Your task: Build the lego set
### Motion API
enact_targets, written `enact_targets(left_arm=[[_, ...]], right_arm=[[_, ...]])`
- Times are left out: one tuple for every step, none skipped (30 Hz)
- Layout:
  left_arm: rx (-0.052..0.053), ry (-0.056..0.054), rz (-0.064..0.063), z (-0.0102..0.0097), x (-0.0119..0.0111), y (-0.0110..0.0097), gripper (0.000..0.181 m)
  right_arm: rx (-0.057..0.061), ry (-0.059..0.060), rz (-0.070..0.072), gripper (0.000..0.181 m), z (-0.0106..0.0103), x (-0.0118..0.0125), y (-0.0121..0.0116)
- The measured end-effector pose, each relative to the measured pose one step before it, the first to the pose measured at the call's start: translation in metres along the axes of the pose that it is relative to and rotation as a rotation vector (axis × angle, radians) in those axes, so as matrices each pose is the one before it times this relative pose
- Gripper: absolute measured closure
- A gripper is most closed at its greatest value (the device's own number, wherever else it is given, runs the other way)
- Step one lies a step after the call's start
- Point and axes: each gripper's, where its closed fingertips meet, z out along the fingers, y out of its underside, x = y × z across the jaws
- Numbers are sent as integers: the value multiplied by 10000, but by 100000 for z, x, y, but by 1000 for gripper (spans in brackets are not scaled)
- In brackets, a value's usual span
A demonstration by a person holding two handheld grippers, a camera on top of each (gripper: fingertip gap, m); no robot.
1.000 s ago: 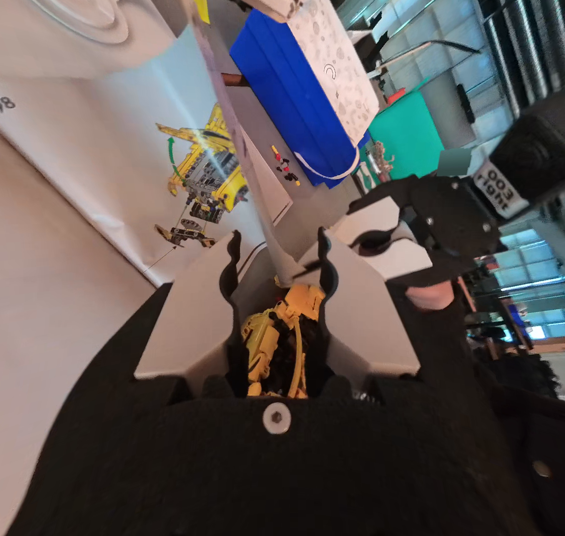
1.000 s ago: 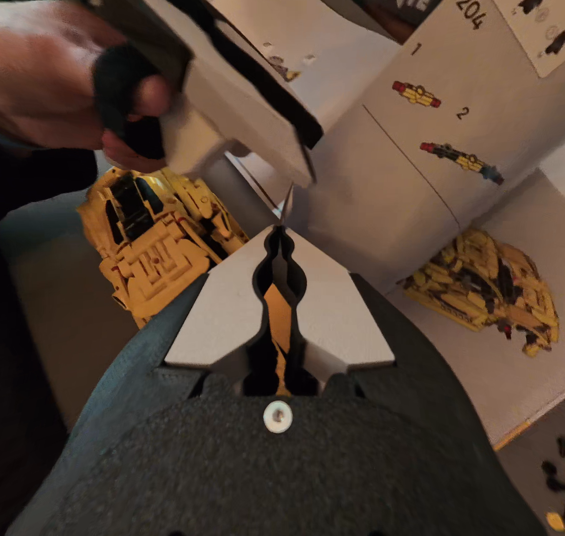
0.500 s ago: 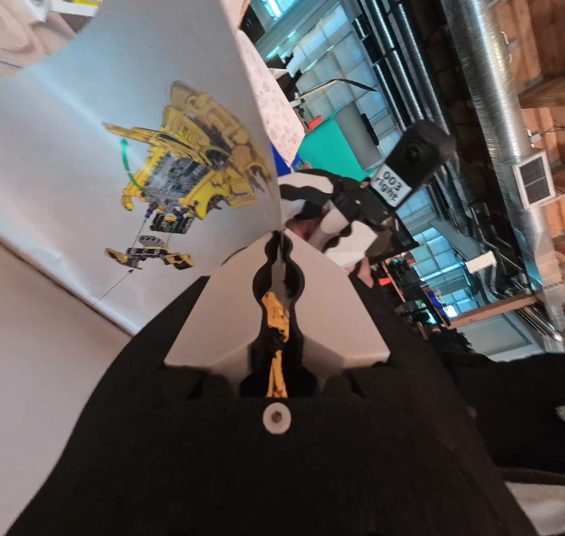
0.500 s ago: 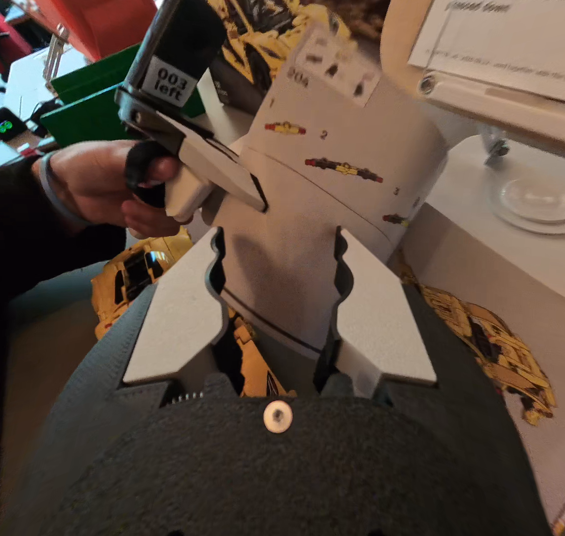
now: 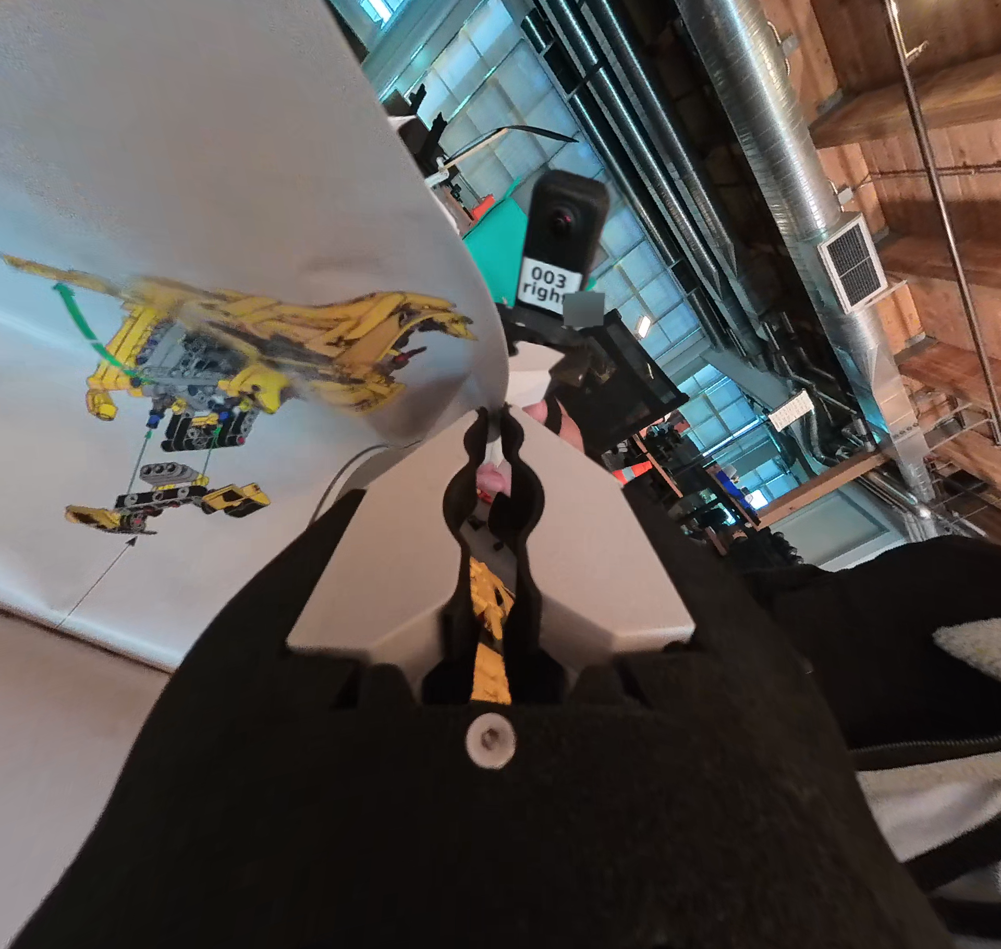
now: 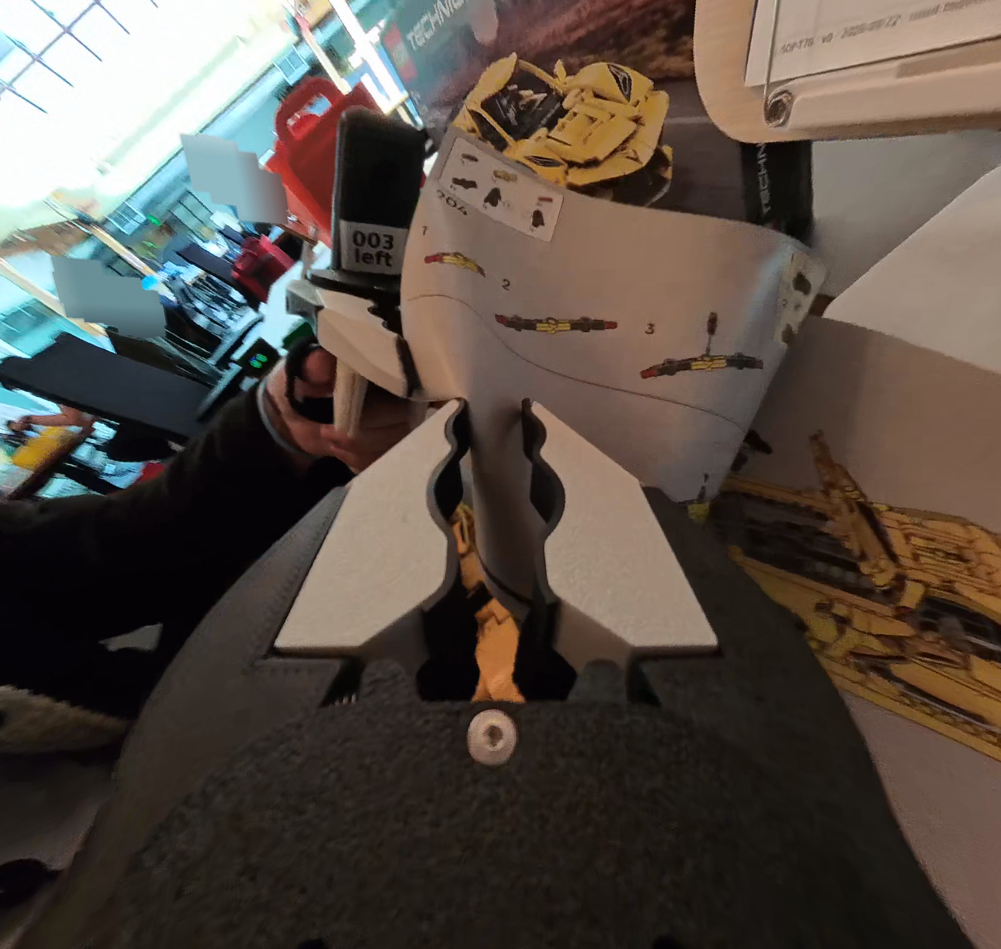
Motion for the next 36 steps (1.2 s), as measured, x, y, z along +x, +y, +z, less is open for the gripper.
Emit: enact_targets(left_arm=[[3,16,129,28,125,-26,177],[12,8,121,-36,106,-46,177],[25,56,93,-84,149,-88,178],[0,142,49,-91,247,-52,178],[-53,124,21,-30,216,50,178],[-63,-56,37,39,-70,92,178],[-46,-225,79,64,-357,101,178],[-43,-223,94,76,-365,123,179],[-66,-101,50,67,-209,164,180],[-66,-27,-3,7,-105,124,180],[-22,-38,10,-80,-101,15,180],[26,-73,81,-179,-136,-89,179],[47,-72,148,-244,-124,-119,179],[47,-37,162,-244,-87,-121,178],[31,-17,133,-230,-74,-91,178],[20,-37,89,-186,-114,-45,178],[-19,-42,78,-94,-108,29,178],[-111,12,119,23,27,198,178],[-191,95,153,126,232,325,176],[-217,149,166,178,375,353,174],[-184,87,182,168,317,266,172],[-124,-52,196,129,113,172,170],[-104,-152,200,87,-70,131,169],[-107,-146,182,86,-87,160,168],[-82,-100,127,76,-50,126,168],[-40,-51,62,84,-13,62,168],[-18,-17,22,107,16,24,168],[-5,-36,6,108,-40,16,168],[-7,-32,4,110,-49,43,168],[-31,-43,-5,89,-75,90,169],[-26,-38,-17,57,-94,100,175],[37,31,-46,15,-13,-1,181],[57,121,-102,-13,96,-49,181],[17,142,-173,-57,91,-28,181],[-5,75,-204,-96,-24,-16,181],[17,70,-143,-148,-25,-35,181]], right_arm=[[102,-214,278,163,-50,-71,-86],[157,-123,248,164,-128,42,-176],[251,-145,244,165,-187,9,-309],[259,-189,271,166,-254,2,-337],[297,-207,284,166,-318,-5,-418],[247,-291,258,166,-284,-148,-371],[114,-324,230,167,-196,-249,-185],[17,-239,177,167,-134,-172,-62],[26,-126,82,167,-106,-71,-44],[40,-73,43,167,-88,-11,-40],[24,-82,63,167,-64,-34,-21],[21,-96,78,167,-67,-41,-13],[32,-87,66,167,-74,-35,-45],[21,-114,47,167,-55,-84,-32],[14,-123,73,167,-46,-106,-32],[16,-123,67,167,-17,-127,-36],[14,-108,45,167,1,-113,-22],[7,-62,41,167,9,-55,-1],[-31,-25,39,166,39,-7,52],[-36,-54,35,166,49,-37,66],[-6,-56,44,166,32,-36,39],[-8,-15,35,166,10,14,38],[-13,-21,17,166,2,-10,29],[-10,-29,22,166,-2,-37,23],[-33,3,16,166,12,0,44],[-34,12,-9,166,26,-3,56],[-22,9,-14,166,41,-9,45],[-15,-8,1,166,53,-30,36],[-21,-28,28,166,67,-40,51],[-18,-36,28,166,62,-55,51],[-13,-2,11,167,38,-5,35],[-7,12,8,167,0,31,18],[33,5,23,167,-64,26,-55],[-13,30,32,166,-90,85,7],[-7,42,23,164,-115,123,-8],[42,45,29,162,-144,116,-77]])
